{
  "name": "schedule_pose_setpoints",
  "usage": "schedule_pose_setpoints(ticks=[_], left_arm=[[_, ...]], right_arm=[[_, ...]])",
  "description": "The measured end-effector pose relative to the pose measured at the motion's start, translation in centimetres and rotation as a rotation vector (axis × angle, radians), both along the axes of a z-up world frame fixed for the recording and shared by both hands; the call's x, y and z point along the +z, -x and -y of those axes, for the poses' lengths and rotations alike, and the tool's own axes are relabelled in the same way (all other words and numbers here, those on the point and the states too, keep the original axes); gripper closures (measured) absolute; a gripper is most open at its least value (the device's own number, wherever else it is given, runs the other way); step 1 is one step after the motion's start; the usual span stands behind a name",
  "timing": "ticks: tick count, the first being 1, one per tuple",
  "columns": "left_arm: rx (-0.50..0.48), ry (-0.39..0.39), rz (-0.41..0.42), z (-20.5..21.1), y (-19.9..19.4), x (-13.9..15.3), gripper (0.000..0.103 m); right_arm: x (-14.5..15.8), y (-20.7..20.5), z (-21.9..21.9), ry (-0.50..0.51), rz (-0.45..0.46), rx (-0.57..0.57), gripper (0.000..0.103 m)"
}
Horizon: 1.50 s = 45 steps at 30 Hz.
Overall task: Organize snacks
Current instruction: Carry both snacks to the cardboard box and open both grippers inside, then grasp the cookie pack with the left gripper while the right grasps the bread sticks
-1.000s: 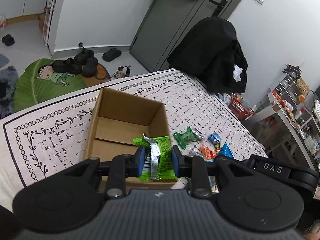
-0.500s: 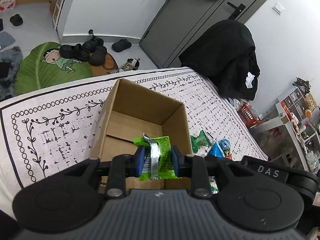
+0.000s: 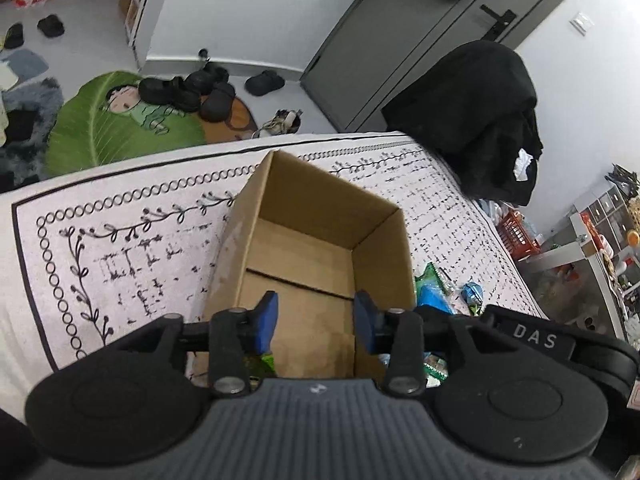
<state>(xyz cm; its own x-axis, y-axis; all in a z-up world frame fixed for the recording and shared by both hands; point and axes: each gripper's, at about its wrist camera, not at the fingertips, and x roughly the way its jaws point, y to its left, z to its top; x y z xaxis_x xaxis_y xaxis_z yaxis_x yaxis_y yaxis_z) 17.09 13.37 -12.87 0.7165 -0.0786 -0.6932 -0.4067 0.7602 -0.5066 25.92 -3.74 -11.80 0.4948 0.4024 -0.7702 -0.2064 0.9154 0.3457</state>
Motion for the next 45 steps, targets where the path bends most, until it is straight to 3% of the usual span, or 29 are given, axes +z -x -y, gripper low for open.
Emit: schedule_pose_setpoints(ticks=[9,15,25,36,45], left_arm=[[0.021,-0.029,-0.061,-0.1,0.0,0.0,0.026],[0.018,-0.036,-0.085,0.2,-0.2,0.1,0.022],[0.077,-0.057,-0.094,0.3,-0.1,1.7,0.0],[-0.005,-0.1,-0.112,4.2,-1.8,2.6,0.0],[-0.097,-0.161,-0.117,8.4,-3.8,3.6,0.0]], right_arm=[[0.4,0.0,1.8,0.015,0.008,-0.036,0.052],[0.3,0.1,3.7,0.007,0.0,-0.062,0.046],[0.3,-0.3,7.7,-0.024,-0.001,-0.096,0.032],[-0.1,-1.2,11.4,0.033,-0.003,-0.084,0.02],[-1.1,-2.3,15.2,0.03,-0.015,-0.108,0.019]])
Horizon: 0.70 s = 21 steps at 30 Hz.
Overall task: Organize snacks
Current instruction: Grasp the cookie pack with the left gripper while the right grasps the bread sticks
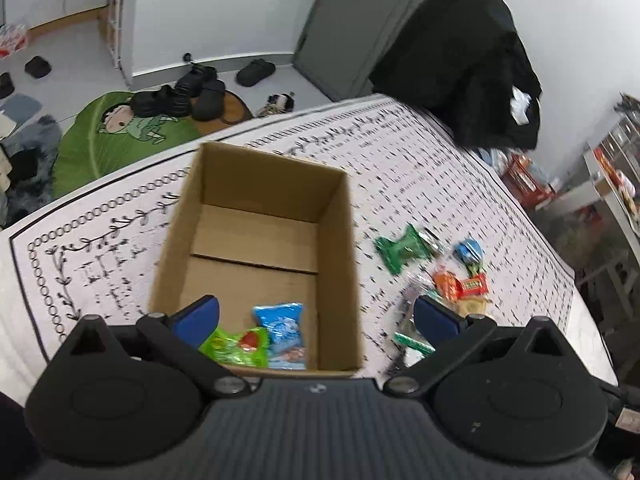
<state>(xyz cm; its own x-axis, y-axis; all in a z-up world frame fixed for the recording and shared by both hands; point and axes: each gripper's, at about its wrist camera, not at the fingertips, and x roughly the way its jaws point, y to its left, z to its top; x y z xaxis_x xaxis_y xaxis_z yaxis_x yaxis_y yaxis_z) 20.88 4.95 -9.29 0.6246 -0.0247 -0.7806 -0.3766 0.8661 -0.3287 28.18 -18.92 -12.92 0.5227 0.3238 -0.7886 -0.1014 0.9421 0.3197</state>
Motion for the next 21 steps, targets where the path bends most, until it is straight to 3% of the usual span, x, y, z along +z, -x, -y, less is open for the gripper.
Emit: schedule_pose_setpoints(ticks=[10,17,21], left_arm=[[-0.079,-0.043,0.035,4.4,-2.1,0.7,0.001],[-0.132,-0.069,0.06,7.2,-3.6,0.8,0.003],[-0.168,-0.062,0.059,8.6,-4.6,0.5,0.007]], right_arm=[[-1.2,-1.4,3.9,-0.068,-0.007,-0.03,0.022],[-2.7,-2.6,5.6,-0.151,-0.027,-0.031,0.046],[-3.5,-3.4,6.0,-0.191,-0.04,-0.027,0.052]])
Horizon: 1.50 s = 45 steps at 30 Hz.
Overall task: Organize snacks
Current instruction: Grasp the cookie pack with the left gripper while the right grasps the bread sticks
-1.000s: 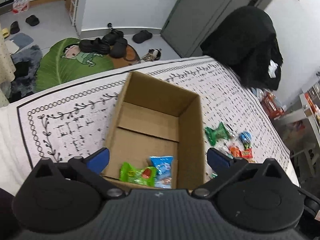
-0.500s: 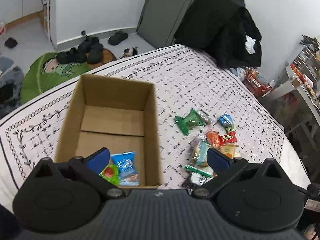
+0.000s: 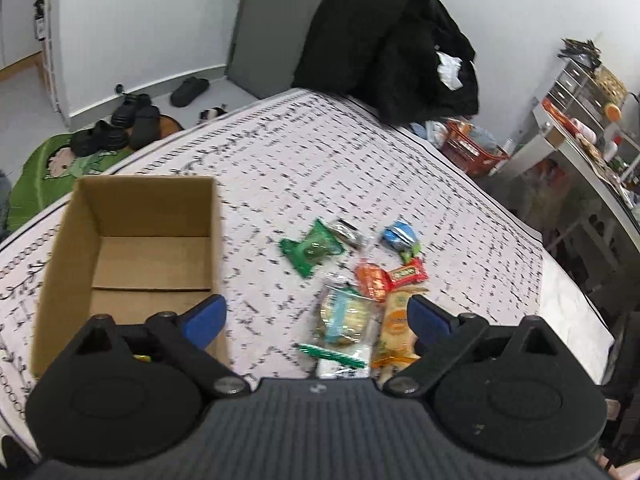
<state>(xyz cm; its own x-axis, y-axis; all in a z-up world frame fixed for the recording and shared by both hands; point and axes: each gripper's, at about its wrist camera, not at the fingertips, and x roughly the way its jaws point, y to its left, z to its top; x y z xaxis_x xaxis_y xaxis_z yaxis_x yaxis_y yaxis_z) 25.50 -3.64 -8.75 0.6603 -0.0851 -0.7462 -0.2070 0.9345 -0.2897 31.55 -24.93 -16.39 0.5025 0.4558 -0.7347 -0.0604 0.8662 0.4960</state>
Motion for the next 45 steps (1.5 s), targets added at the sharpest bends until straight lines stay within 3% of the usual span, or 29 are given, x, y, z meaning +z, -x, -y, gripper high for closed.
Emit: schedule_pose_setpoints(ticks=[6,11,13,17,26,38,42,45], left_arm=[[-0.029,-0.003,-0.033,1.8,-1.6,-1.2,0.017],[-0.041,-0.005,-0.057,2.6,-2.7,-2.5,0.018],[-0.043,-0.003,-0.074,2.8,-3.2,-3.2,0.018],[-0.057,0.003,-0.097,3.3,-4.3,-4.5,0.021],[-0.05,0.011,-0.138,3.8,-6.2,-7.1,0.021],[-0.079,-0.027,-0.193,4.6,-8.0,-10.3,0.031],[-0.082,-0.03,-0.207,4.8,-8.4,-10.9,0.05],[-0.075,-0.039,-0.202,4.8,-8.3,-10.7,0.054]], right_arm=[[-1.5,-1.1,0.1,-0.041,-0.022,0.003,0.057],[-2.7,-1.9,0.4,-0.057,-0.04,-0.004,0.058],[-2.9,-2.1,0.4,-0.063,-0.037,-0.002,0.062],[-3.4,-2.5,0.3,-0.046,-0.039,0.0,0.079],[-3.3,-2.4,1.2,-0.053,-0.005,-0.034,0.08],[-3.3,-2.3,1.7,-0.067,0.003,-0.036,0.08],[-3.3,-2.2,1.7,-0.069,0.007,-0.033,0.08],[-3.3,-2.3,1.7,-0.071,0.011,-0.031,0.08]])
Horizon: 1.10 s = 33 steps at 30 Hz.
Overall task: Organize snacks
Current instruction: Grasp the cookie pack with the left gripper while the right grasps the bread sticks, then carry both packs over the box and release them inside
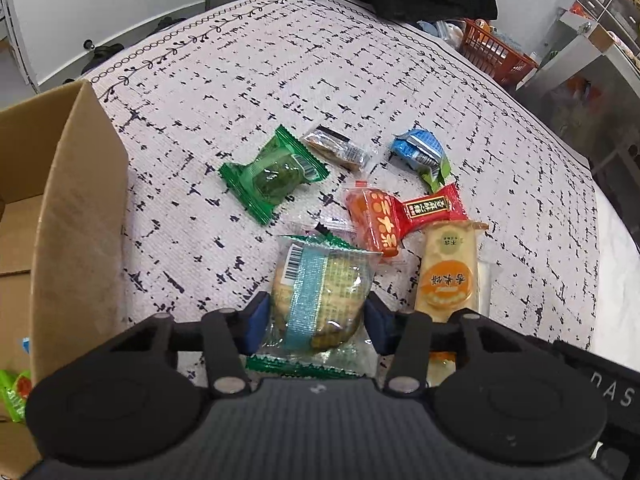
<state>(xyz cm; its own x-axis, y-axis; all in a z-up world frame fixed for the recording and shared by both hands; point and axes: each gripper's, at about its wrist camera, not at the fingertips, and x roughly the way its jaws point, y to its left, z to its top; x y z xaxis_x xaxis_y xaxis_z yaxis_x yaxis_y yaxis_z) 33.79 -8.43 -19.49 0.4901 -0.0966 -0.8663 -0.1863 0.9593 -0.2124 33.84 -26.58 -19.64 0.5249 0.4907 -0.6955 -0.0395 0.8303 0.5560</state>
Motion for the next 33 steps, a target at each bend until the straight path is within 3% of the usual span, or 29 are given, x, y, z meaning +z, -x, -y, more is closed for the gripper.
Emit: schedule_pose_setpoints(ticks=[16,33], left_arm=[[0.028,0.007,0.082,-1.4,2.2,4.6,0.055],[0.134,0.033,0.175,-6.2,7.3,9.4,0.055]], right_arm=[[2.8,0.9,-1.3,0.016,0.077,0.024,0.08],[7.9,4.0,-7.1,0.017,0.182,0.101,0.081]])
